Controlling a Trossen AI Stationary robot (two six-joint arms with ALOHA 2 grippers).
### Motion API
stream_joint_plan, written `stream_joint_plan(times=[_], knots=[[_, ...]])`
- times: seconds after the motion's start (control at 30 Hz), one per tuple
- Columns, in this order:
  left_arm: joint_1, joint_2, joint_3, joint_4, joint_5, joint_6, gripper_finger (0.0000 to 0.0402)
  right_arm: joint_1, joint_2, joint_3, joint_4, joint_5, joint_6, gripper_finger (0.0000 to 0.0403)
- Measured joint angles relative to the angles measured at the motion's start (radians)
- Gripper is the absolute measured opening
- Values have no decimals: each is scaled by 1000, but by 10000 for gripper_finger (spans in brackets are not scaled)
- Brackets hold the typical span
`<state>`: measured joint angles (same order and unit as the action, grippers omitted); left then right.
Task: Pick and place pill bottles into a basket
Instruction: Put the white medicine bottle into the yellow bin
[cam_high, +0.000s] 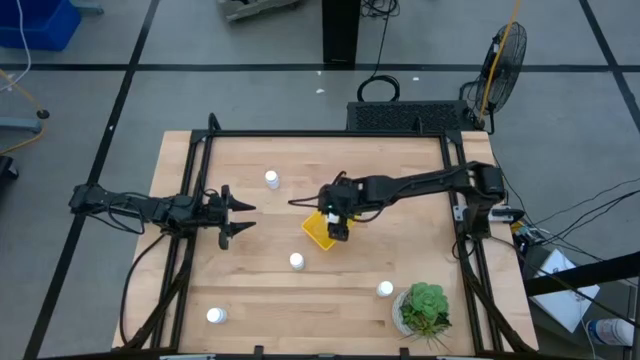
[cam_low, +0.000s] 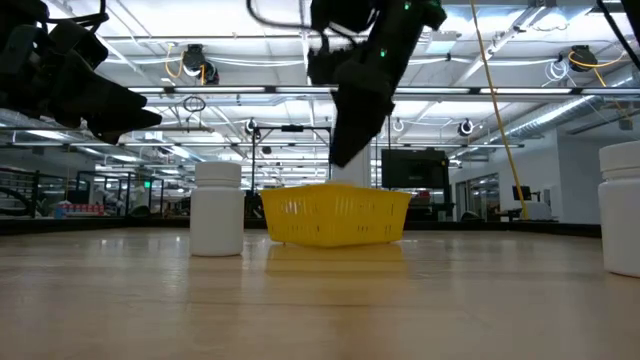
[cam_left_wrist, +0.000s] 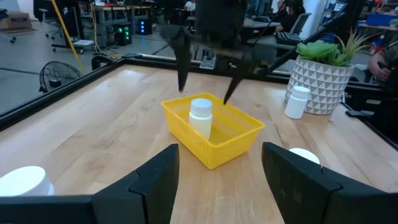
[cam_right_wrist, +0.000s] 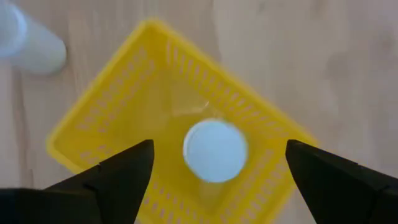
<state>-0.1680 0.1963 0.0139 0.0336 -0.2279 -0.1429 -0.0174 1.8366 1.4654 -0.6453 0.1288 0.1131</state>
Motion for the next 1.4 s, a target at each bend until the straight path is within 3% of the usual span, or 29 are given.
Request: stream_joint_plan(times=[0.2,0.4,0.67,0.8,1.03,1.4], knots=[[0,0,0,0,0,0,234,13,-144,0,11,0,59,347],[0,0,0,0,0,4,234,105,-314,0,20,-10,139,347],[0,0,0,1,-1,6,234,249,-439,0,-79,-25,434,348],[0,0,0,2,-6,6,234,307,-435,0,-218,7,605,348],[0,0,0,6,-8,7,234,348,-373,0,-426,-31,798,348],[0,0,0,5,-9,9,234,355,-238,0,-525,-179,874,348]])
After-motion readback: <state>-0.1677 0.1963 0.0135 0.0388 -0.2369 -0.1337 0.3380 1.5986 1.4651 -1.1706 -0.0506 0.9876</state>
